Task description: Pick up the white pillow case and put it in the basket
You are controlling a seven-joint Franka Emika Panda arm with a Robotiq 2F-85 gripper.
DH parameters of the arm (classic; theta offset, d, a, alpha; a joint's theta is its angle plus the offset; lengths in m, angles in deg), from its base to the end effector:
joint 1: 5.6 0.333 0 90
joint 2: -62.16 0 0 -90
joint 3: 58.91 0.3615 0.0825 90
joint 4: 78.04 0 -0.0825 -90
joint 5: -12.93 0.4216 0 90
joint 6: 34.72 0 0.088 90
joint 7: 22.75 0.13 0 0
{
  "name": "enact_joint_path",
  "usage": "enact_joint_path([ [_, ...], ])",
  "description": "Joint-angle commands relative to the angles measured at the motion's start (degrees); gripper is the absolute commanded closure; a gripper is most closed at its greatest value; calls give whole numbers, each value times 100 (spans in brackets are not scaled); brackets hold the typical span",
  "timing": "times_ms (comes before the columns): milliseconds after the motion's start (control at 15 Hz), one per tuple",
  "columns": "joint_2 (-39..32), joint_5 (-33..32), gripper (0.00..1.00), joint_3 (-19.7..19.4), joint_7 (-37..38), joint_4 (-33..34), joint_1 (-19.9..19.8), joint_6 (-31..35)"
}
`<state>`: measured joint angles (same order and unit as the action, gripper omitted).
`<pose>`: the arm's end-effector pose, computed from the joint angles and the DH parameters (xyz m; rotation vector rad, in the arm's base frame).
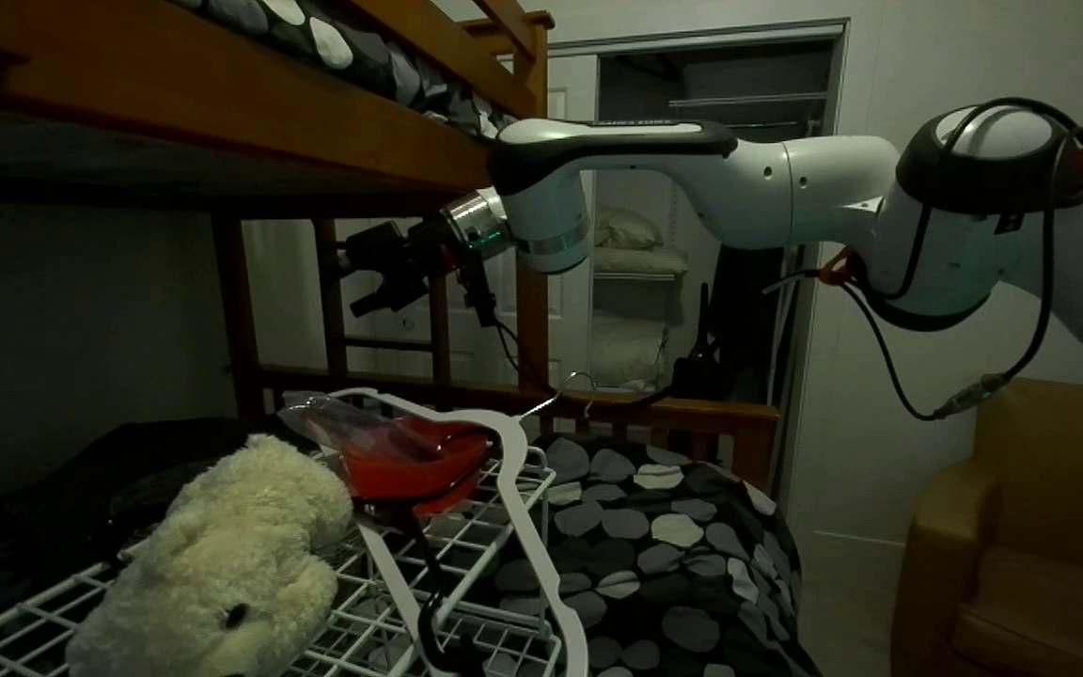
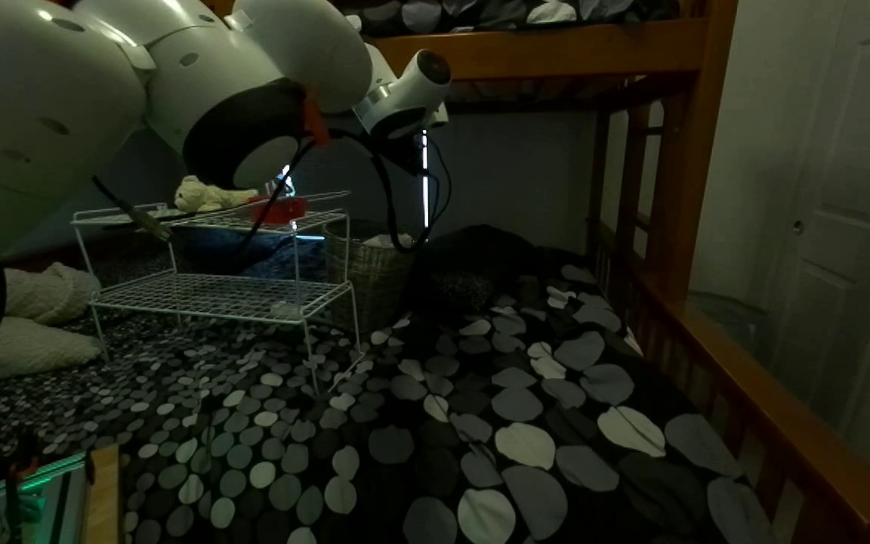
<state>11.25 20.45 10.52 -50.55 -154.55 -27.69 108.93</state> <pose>0.7597 0.3257 0.5224 -1.9717 -0.7292 -0.7260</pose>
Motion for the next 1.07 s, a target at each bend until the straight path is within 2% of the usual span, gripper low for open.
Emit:
enact_joint_path([
  [0,745,-299,0,-470,625,-291,-222,-422],
  [267,1550,-319,0,-606,1195,-1039,-824,-448],
  [400,2161,-197,0,-448,1440,-1574,-1369,-387],
  [600,3002,-216,0,-32,1941,-2062,-2173,-518],
  [800,3872,-138,0,545,2395,-2273,-3027,-810],
  [867,3015,-270,0,239,2059,-1843,-2370,-595],
  [1000,3257,-249,0,301,2106,-1851,-2467,-627],
])
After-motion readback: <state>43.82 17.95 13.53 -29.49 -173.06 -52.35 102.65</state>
